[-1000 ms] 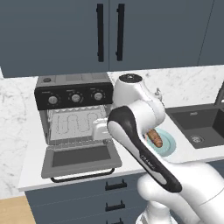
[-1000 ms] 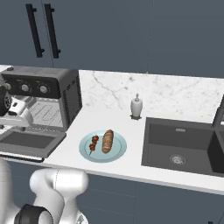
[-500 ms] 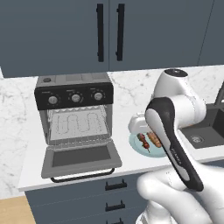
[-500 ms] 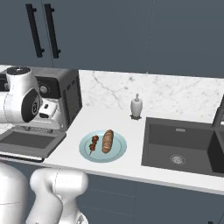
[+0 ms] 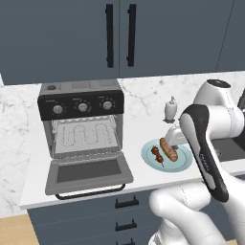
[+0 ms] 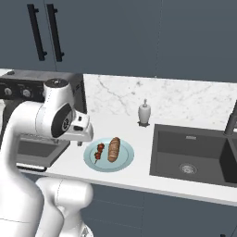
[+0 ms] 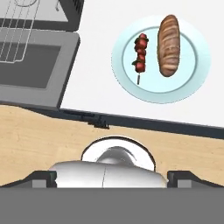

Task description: Pick up the kebab skewer and baguette bread, and place them inside the toaster oven. Close the toaster oven door and start by setting the timer.

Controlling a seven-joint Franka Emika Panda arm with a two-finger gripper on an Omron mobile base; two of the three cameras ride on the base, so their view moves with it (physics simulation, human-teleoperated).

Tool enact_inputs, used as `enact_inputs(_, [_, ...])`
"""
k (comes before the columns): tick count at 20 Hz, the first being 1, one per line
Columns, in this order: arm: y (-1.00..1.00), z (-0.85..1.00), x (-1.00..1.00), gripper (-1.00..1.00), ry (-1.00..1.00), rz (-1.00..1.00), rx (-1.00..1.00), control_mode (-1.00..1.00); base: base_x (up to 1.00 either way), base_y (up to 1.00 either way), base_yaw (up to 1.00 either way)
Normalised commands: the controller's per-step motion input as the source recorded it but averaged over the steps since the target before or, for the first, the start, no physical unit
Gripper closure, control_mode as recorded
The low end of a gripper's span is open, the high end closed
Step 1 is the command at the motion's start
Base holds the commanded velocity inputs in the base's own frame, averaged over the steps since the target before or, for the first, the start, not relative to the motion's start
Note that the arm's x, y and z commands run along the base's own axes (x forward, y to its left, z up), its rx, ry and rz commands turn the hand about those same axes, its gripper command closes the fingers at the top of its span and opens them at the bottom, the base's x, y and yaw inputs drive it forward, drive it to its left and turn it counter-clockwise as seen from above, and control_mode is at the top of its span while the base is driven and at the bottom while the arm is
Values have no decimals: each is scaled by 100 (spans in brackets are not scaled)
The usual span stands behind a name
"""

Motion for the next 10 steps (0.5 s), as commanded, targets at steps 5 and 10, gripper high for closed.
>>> enact_inputs(5, [-41,-17,38,-100,0,0,0,-100,0,0,0])
enact_inputs(10, [-15,-11,57,-100,0,0,0,-100,0,0,0])
